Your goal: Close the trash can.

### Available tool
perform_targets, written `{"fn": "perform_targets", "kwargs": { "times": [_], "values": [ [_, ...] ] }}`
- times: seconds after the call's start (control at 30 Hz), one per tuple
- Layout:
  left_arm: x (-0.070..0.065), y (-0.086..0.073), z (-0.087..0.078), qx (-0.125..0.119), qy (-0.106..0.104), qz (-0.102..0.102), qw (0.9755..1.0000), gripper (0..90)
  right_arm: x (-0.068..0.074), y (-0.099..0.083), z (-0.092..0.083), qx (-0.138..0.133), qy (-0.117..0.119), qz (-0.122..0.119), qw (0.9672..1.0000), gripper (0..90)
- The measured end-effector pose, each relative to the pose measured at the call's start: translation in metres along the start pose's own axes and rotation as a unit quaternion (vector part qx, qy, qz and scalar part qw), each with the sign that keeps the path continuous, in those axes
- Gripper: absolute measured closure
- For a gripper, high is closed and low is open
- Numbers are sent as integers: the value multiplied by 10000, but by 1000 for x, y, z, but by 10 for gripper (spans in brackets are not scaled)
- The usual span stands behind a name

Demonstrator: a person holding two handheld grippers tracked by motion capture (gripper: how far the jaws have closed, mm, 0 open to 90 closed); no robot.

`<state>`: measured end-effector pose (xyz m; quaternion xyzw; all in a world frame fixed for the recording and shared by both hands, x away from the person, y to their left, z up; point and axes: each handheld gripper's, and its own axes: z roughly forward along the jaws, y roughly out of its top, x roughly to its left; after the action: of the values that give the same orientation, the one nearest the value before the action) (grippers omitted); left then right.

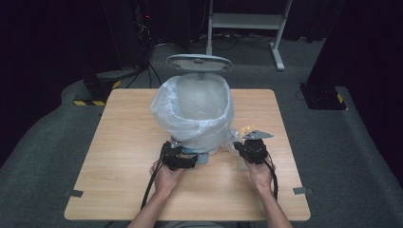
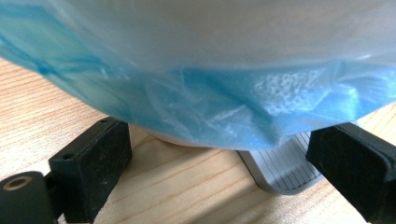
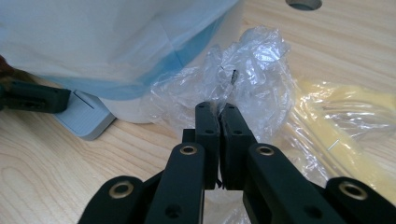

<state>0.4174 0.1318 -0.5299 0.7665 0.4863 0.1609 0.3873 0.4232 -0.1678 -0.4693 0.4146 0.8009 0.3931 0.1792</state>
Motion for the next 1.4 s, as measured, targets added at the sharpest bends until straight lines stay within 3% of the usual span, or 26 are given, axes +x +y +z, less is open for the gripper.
{"fn": "perform_targets", "kwargs": {
  "times": [0.63,1.27,1.4],
  "values": [
    [0,0,0,-5,3,1,10000,67,-3,1,-36,-419,-151,28,9990,887],
    [0,0,0,-3,-18,-11,10000,67,-4,-2,-49,-370,-72,36,9993,891],
    [0,0,0,-3,-14,-12,10000,67,-4,-2,-55,-476,-55,113,9988,891]
  ]
}}
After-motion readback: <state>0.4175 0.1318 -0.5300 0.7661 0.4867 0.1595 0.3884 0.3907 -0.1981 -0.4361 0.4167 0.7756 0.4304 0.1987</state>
